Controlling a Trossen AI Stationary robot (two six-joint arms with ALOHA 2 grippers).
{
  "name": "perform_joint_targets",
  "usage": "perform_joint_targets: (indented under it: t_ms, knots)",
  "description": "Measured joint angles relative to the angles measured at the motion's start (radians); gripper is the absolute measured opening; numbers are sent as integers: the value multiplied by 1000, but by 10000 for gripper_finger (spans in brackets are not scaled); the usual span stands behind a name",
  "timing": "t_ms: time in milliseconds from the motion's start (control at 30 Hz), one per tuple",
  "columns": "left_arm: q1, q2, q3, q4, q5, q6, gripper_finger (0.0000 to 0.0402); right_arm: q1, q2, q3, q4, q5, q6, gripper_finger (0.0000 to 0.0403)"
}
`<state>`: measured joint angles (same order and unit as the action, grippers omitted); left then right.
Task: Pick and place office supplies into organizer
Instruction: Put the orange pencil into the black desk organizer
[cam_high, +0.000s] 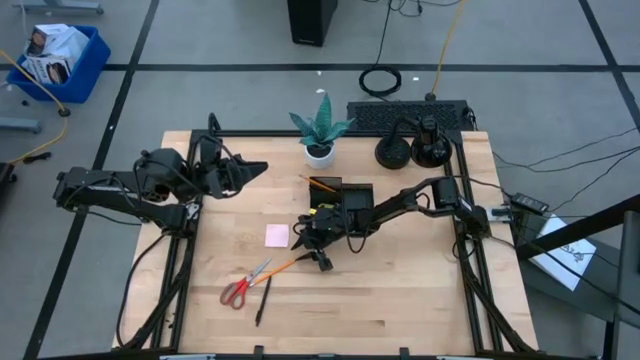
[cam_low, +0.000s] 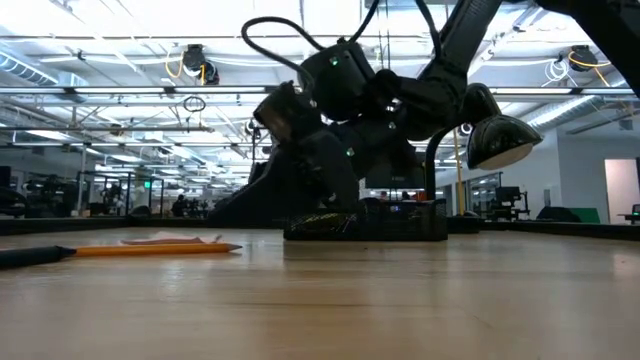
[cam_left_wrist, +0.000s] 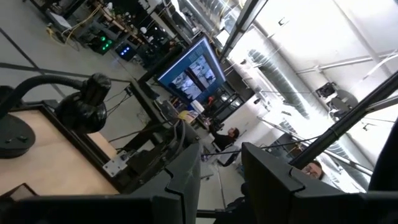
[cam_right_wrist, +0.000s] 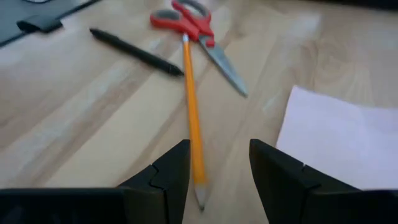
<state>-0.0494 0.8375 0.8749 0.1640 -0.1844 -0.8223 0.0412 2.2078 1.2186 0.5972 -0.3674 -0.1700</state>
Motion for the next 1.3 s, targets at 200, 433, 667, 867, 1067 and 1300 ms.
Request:
perform_joint_targets:
  t_ms: [200,433,667,867,1067,1300]
  knots:
    - [0,0,0,-37,-2,5,120,14,38,0,33,-7,-37,155]
    - [0,0,0,-74,-27,-19,120,11,49,0,44,-3,-34,155]
    - [1,0,0,-92,-34,-21,120,11,100,2,117,-7,-12,155]
    - [2,0,0,-95,-38,-21,120,11,115,2,124,-4,2,151]
    - [2,0,0,-95,-49,-23,120,12,116,3,88,20,0,101]
    - [2,0,0,-95,-53,-21,120,17,115,2,56,28,34,17]
